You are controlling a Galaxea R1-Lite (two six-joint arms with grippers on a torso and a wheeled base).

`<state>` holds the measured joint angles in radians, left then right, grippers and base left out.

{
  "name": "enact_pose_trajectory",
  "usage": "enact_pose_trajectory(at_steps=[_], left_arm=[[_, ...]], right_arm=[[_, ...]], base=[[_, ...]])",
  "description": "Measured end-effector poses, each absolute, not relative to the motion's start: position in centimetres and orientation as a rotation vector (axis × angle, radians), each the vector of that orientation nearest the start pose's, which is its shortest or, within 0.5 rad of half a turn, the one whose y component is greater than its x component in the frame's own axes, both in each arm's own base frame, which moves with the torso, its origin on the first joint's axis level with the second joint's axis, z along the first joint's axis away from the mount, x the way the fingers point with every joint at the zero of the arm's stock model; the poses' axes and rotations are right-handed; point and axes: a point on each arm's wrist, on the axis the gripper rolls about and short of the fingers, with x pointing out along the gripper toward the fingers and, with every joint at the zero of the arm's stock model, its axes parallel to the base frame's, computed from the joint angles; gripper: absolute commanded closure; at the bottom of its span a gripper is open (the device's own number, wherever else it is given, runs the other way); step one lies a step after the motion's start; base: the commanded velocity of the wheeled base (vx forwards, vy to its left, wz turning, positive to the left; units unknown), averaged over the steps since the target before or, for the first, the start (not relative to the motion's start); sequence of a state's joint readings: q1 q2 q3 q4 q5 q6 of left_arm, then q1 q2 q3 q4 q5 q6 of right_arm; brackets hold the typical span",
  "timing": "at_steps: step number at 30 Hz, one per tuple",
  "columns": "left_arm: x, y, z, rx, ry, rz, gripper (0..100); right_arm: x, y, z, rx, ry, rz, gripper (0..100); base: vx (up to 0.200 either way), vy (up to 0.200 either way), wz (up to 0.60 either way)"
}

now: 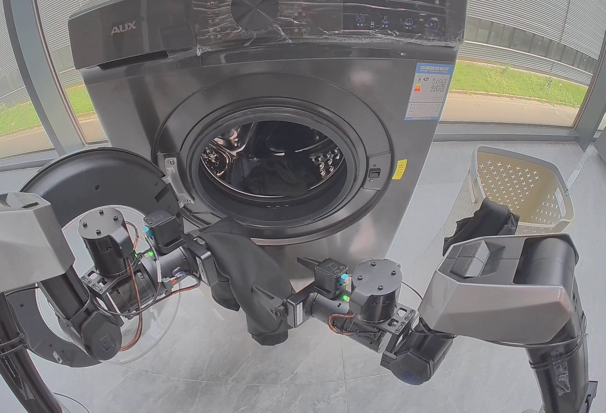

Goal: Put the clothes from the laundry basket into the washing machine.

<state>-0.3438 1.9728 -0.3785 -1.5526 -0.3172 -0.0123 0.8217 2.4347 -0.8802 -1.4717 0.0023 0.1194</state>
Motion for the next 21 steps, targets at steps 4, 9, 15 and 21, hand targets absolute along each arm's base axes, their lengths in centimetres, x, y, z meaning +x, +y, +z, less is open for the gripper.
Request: enact_pose_trajectory(at_steps=[4,9,15,21], left_arm=[[27.6,-10.5,9.5,-0.011,0.039,-0.637,100],[28.3,-10.6,9.3,-0.012,0.036,-0.608,100],[28.5,-10.7,9.1,-0.013,0.039,-0.601,100],[28.5,-10.8,9.0,-0.013,0.041,-0.602,100]], right_arm=[[27.6,29.7,0.8,0.072,0.144,0.82,0],[27.4,29.6,0.5,0.066,0.156,0.82,0],[27.3,30.2,0.5,0.07,0.142,0.836,0],[28.0,30.5,0.2,0.06,0.13,0.821,0]], base=[[0.0,0.0,0.0],[0.0,0.0,0.0],[0.0,0.0,0.0],[0.0,0.0,0.0]])
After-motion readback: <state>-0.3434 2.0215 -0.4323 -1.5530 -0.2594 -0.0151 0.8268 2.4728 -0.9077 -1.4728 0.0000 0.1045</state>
